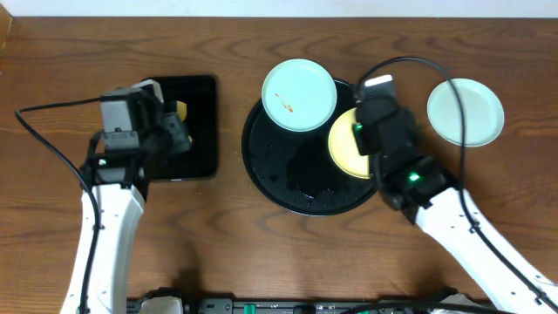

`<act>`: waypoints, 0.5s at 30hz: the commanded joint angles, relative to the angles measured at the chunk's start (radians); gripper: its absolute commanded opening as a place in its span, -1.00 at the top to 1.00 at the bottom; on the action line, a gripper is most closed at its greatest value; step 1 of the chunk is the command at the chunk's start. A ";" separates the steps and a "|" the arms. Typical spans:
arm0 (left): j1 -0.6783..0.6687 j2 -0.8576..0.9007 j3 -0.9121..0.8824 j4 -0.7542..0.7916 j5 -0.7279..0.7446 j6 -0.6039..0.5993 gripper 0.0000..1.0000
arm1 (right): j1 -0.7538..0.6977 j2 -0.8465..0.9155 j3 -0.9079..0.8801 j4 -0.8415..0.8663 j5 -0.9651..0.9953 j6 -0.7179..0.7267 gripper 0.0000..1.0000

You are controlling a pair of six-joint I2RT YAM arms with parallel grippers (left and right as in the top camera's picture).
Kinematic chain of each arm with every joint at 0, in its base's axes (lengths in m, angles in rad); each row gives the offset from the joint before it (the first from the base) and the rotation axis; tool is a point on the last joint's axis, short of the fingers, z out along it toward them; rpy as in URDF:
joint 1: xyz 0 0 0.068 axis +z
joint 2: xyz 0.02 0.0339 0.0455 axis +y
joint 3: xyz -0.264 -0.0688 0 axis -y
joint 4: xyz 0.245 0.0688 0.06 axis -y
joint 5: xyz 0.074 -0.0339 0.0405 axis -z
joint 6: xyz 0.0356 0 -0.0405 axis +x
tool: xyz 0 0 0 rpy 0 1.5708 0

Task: Clean dirty plates on tray and stack at the side

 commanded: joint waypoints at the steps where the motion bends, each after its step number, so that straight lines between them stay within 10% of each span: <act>1: 0.039 0.034 0.004 -0.028 0.095 -0.008 0.84 | -0.027 0.030 0.010 -0.016 0.017 0.019 0.75; 15: 0.041 0.109 0.004 -0.049 0.090 0.048 0.76 | -0.623 0.134 0.010 -0.110 -0.993 -0.040 -0.05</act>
